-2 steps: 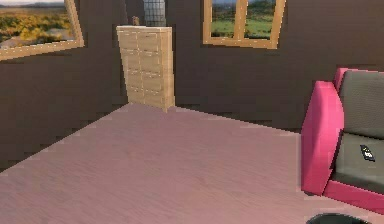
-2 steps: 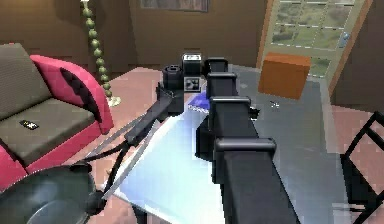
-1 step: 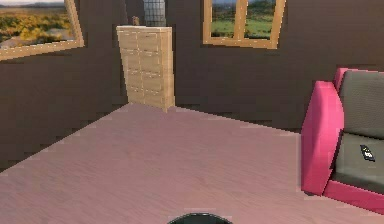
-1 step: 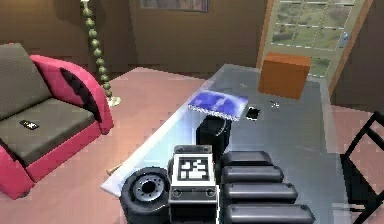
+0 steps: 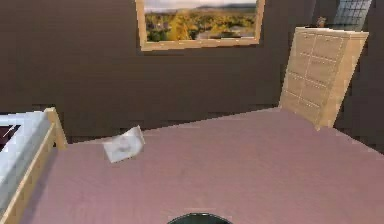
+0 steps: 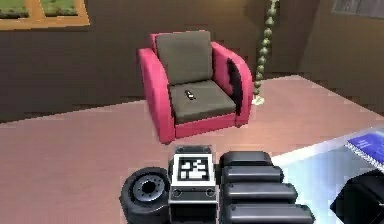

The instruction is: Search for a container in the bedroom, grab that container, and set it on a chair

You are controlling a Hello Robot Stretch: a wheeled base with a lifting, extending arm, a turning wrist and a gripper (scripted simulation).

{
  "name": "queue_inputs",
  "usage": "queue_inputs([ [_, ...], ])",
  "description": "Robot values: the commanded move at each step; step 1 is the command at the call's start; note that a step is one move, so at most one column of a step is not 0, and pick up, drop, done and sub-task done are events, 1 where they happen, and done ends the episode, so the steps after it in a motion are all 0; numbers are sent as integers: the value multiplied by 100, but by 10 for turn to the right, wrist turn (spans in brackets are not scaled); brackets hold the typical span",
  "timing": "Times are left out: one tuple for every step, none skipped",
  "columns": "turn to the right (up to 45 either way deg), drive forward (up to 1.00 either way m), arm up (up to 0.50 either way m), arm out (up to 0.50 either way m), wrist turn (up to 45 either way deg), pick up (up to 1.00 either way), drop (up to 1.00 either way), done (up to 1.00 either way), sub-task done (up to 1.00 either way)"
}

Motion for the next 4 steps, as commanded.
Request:
queue_inputs([
  [-180,0,0,0,0,0,0,0,0],
  [0,10,0,0,0,0,0,0,0],
  [-450,0,0,0,0,0,0,0,0],
  [-420,0,0,0,0,0,0,0,0],
])
